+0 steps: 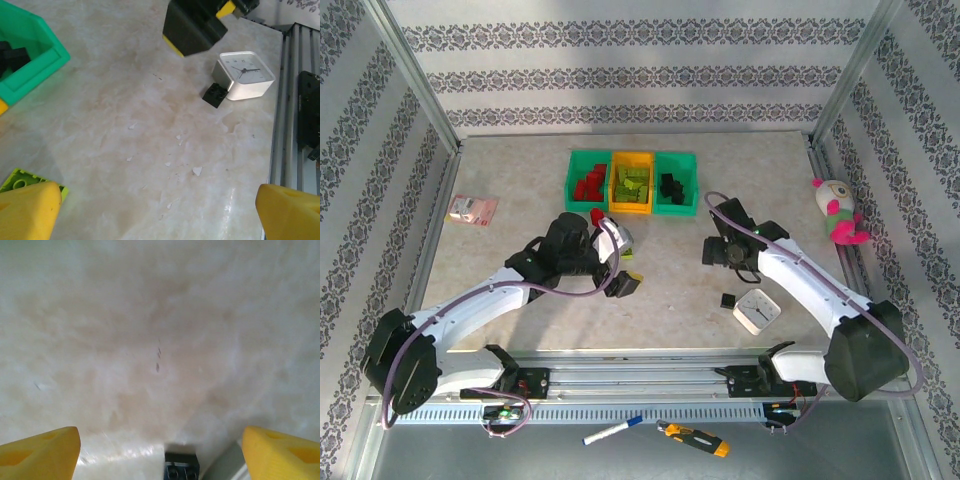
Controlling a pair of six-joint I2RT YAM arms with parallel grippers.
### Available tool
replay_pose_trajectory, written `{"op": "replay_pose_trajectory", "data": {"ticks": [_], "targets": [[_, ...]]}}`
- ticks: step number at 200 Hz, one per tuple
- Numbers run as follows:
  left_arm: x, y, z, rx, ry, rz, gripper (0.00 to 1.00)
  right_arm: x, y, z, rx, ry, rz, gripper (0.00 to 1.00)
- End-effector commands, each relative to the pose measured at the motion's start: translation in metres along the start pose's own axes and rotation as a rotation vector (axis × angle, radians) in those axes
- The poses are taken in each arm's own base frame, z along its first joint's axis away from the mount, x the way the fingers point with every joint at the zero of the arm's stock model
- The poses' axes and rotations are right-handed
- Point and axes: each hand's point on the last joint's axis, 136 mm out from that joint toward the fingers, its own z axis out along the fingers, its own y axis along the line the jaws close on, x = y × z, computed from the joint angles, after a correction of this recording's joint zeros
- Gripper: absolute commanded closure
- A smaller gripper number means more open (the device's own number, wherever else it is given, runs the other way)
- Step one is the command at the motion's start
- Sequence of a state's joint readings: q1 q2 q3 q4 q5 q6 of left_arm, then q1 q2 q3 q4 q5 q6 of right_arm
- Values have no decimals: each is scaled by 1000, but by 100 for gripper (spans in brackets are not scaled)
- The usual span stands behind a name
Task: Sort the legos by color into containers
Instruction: Pick up the lego from the bottom-right of the table.
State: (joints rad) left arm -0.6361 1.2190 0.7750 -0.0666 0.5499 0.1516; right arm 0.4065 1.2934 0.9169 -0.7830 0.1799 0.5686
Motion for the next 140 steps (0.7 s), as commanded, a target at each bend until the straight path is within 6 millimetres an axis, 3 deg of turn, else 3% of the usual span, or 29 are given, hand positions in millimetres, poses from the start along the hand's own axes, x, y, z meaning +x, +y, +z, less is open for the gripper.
{"op": "replay_pose_trajectory", "data": {"ticks": [1, 76, 140], "targets": [[-23, -11, 1, 36, -54, 44, 1, 36, -5, 14, 0, 171, 47, 18], [-18, -15, -8, 8, -54, 53, 1, 55, 2, 51, 42, 340, 10, 23], [-14, -15, -10, -4, -55, 57, 1, 81, 1, 60, 65, 451, 48, 26]]}}
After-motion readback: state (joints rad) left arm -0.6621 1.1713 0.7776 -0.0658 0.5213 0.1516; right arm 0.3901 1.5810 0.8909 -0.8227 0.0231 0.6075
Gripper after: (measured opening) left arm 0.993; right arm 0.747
